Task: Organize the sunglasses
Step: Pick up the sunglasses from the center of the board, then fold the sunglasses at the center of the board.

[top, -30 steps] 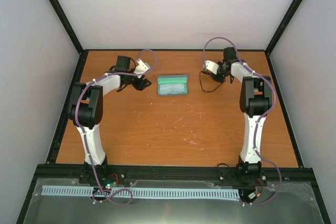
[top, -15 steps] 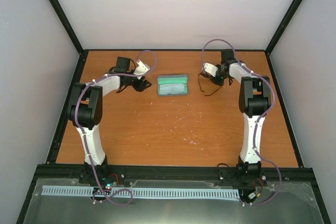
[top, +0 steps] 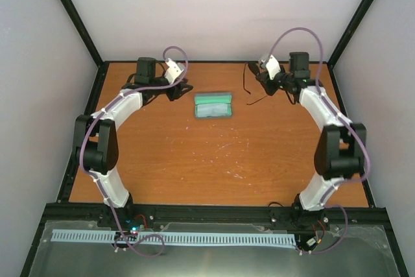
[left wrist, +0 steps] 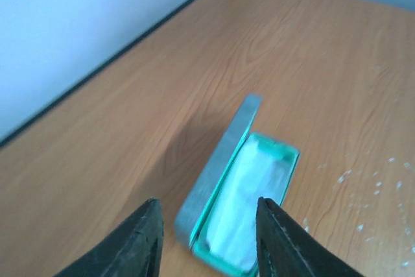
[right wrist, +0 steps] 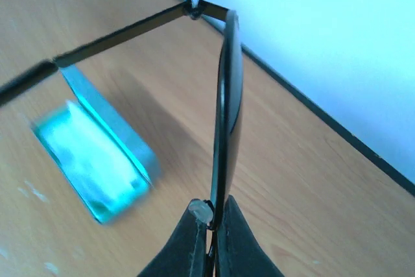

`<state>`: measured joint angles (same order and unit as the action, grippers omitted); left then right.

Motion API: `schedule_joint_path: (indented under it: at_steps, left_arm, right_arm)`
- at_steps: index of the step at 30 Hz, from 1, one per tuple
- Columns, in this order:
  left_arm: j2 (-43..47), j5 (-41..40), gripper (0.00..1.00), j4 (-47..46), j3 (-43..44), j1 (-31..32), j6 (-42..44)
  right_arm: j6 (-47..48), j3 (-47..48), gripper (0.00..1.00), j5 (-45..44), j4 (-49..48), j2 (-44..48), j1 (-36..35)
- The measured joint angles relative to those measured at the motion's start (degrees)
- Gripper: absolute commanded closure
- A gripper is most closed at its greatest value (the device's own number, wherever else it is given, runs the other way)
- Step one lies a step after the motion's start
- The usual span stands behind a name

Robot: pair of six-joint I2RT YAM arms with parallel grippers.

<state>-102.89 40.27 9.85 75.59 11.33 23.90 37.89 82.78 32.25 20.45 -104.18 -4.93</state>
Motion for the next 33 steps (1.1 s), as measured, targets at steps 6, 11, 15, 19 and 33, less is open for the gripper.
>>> schedule_joint_path:
  at_steps: [6, 11, 15, 19, 33]
  left_arm:
    - [2.3, 7.4, 0.67, -1.7, 4.0, 4.5, -2.4]
    - [2.7, 12.2, 0.71, -4.5, 10.8, 9.4, -7.0]
    - [2.7, 13.2, 0.72, -5.8, 14.2, 11.8, -9.4]
    - [2.7, 14.2, 0.73, -6.7, 16.0, 15.5, -10.5]
    - [-1.4, 14.8, 0.72, -8.6, 13.8, 21.7, -11.6]
  right_arm:
    - [-28.5, -11.4, 0.97, 6.2, -13.0, 14.0, -0.3]
    - [-38.2, -20.1, 0.97, 4.2, -16.4, 15.3, -5.8]
    - [-41.8, -22.9, 0.97, 4.0, -16.9, 15.5, -9.0]
    - [-46.5, -23.3, 0.97, 4.6, -19.9, 17.1, -8.7]
    - [-54.9, -23.4, 0.97, 15.2, -25.9, 22.5, -8.6]
